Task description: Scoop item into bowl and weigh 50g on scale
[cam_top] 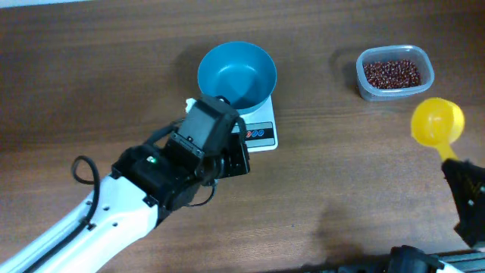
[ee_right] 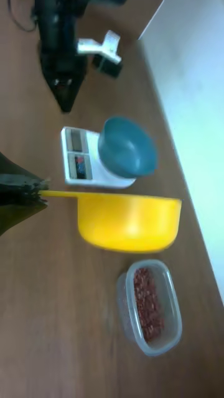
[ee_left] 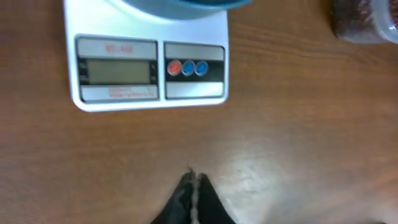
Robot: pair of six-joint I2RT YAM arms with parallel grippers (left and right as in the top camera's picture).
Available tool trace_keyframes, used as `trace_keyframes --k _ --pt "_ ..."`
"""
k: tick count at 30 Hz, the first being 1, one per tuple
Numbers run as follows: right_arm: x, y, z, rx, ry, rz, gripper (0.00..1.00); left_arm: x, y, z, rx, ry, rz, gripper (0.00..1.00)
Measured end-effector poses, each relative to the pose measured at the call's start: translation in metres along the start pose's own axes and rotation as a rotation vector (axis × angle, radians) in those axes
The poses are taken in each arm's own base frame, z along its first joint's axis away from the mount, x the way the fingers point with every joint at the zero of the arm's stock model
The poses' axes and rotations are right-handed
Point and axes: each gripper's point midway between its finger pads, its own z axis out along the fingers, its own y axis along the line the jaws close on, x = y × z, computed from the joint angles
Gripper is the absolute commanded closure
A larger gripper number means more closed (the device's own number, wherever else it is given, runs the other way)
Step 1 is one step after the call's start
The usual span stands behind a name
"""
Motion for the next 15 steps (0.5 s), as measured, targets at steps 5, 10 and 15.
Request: trace_keyframes --k 5,10,15 --pt "-0.019 0.023 0.001 0.041 0.031 -0.053 0.96 0.006 0.019 0.023 -0.11 0.019 0.012 1.0" --pt "-0.019 0.023 0.001 0.044 0.033 -0.021 0.96 0.02 0.033 0.057 -0.179 0.081 0.015 1.0" --pt "-0.019 0.023 0.001 0.044 0.032 -0.016 0.96 0.0 0.02 0.061 -0.129 -0.006 0.013 1.0"
